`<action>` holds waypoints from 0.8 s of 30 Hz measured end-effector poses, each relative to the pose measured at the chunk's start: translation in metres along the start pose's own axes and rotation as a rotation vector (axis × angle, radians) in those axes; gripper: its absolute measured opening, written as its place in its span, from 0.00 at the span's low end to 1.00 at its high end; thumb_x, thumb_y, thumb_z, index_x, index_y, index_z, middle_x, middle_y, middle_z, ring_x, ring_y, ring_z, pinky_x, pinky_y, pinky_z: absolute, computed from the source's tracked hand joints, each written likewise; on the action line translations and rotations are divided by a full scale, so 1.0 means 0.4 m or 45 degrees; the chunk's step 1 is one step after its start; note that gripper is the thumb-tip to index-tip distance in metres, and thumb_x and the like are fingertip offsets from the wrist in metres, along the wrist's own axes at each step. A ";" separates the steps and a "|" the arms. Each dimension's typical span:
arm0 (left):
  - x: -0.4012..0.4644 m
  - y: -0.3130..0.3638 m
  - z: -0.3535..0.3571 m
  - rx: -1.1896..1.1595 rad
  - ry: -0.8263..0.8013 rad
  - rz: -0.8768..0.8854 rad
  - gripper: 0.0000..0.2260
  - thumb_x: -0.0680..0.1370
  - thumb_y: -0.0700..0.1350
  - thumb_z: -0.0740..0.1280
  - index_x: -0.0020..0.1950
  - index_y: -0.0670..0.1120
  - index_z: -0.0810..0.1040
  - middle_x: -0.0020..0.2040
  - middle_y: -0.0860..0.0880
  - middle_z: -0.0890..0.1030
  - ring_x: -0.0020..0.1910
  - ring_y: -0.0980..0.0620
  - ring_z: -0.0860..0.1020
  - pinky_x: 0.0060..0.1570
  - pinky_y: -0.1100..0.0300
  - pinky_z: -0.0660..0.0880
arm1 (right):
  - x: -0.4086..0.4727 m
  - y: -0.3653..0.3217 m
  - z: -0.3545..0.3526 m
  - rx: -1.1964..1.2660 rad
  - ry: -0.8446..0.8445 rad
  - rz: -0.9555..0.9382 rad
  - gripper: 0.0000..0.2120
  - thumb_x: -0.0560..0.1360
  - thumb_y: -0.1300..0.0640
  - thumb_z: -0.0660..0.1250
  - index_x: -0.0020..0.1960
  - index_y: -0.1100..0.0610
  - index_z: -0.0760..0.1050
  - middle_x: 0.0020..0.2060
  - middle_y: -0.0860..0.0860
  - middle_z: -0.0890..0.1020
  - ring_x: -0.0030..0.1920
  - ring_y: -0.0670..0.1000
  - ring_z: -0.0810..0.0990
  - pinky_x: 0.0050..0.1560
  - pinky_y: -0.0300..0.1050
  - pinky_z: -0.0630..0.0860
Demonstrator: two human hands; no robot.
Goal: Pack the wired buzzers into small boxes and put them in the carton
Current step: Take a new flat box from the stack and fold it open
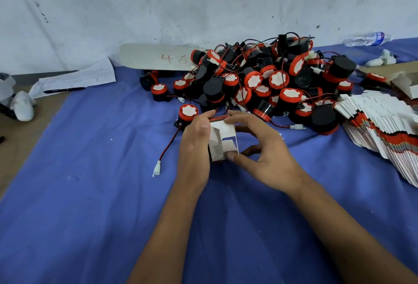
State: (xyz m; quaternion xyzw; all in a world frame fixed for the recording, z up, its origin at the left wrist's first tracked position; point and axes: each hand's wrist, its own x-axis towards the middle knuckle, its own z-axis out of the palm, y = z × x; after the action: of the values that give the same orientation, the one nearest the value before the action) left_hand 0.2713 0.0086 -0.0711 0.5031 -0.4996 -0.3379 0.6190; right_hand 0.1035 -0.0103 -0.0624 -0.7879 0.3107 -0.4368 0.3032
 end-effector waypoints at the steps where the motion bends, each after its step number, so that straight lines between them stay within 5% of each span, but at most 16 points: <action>1: -0.003 0.002 0.002 0.012 -0.018 0.007 0.22 0.79 0.61 0.58 0.68 0.53 0.79 0.66 0.52 0.80 0.63 0.57 0.78 0.56 0.62 0.78 | 0.000 0.002 0.001 -0.017 0.028 -0.016 0.27 0.73 0.64 0.75 0.69 0.49 0.73 0.69 0.40 0.74 0.68 0.49 0.76 0.42 0.50 0.84; 4: -0.009 0.006 0.008 0.074 -0.028 0.039 0.17 0.79 0.54 0.64 0.67 0.52 0.79 0.65 0.50 0.80 0.66 0.50 0.77 0.65 0.46 0.77 | -0.001 0.002 0.010 -0.066 0.096 -0.056 0.27 0.73 0.67 0.72 0.68 0.51 0.72 0.66 0.43 0.75 0.67 0.51 0.76 0.50 0.48 0.82; 8: -0.016 0.002 0.021 0.174 -0.022 0.073 0.14 0.83 0.44 0.68 0.68 0.53 0.78 0.66 0.51 0.79 0.67 0.50 0.76 0.66 0.45 0.76 | -0.001 -0.006 0.011 -0.171 0.124 -0.058 0.29 0.74 0.67 0.72 0.72 0.53 0.71 0.68 0.45 0.73 0.71 0.48 0.72 0.61 0.49 0.79; 11: -0.014 0.001 0.017 0.174 0.014 0.078 0.14 0.83 0.47 0.68 0.68 0.55 0.78 0.67 0.54 0.79 0.67 0.52 0.77 0.66 0.44 0.76 | -0.006 -0.005 0.002 -0.129 -0.052 0.017 0.36 0.76 0.52 0.75 0.79 0.49 0.63 0.76 0.43 0.66 0.78 0.44 0.62 0.73 0.49 0.70; 14: -0.010 0.008 0.006 0.082 0.060 0.019 0.16 0.79 0.53 0.67 0.67 0.57 0.78 0.64 0.55 0.81 0.63 0.52 0.80 0.59 0.43 0.81 | -0.009 -0.006 0.004 0.247 -0.115 0.112 0.33 0.80 0.41 0.65 0.81 0.46 0.59 0.78 0.38 0.65 0.79 0.41 0.60 0.73 0.45 0.68; 16: -0.007 0.011 0.003 0.000 0.076 -0.027 0.16 0.78 0.54 0.67 0.66 0.59 0.79 0.61 0.57 0.82 0.60 0.52 0.81 0.54 0.43 0.83 | -0.005 0.000 0.005 0.400 -0.006 0.196 0.30 0.82 0.42 0.64 0.81 0.47 0.61 0.75 0.41 0.70 0.76 0.45 0.68 0.72 0.53 0.72; 20: -0.009 0.013 0.005 -0.001 0.006 -0.025 0.16 0.81 0.52 0.69 0.69 0.59 0.78 0.65 0.56 0.81 0.62 0.52 0.81 0.57 0.44 0.83 | 0.002 0.011 0.003 0.367 0.115 0.276 0.32 0.77 0.46 0.71 0.78 0.46 0.65 0.64 0.43 0.81 0.66 0.46 0.79 0.53 0.47 0.83; 24: -0.012 0.020 0.005 -0.010 -0.024 -0.023 0.16 0.82 0.52 0.68 0.70 0.62 0.76 0.68 0.54 0.79 0.65 0.49 0.80 0.59 0.41 0.81 | 0.000 0.010 0.008 0.343 0.126 0.275 0.32 0.76 0.42 0.72 0.77 0.45 0.67 0.61 0.44 0.82 0.66 0.48 0.79 0.55 0.47 0.83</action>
State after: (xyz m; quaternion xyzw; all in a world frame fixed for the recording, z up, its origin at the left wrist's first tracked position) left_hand 0.2675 0.0147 -0.0646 0.5017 -0.4996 -0.3503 0.6132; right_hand 0.1052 -0.0122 -0.0668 -0.6797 0.3468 -0.4775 0.4356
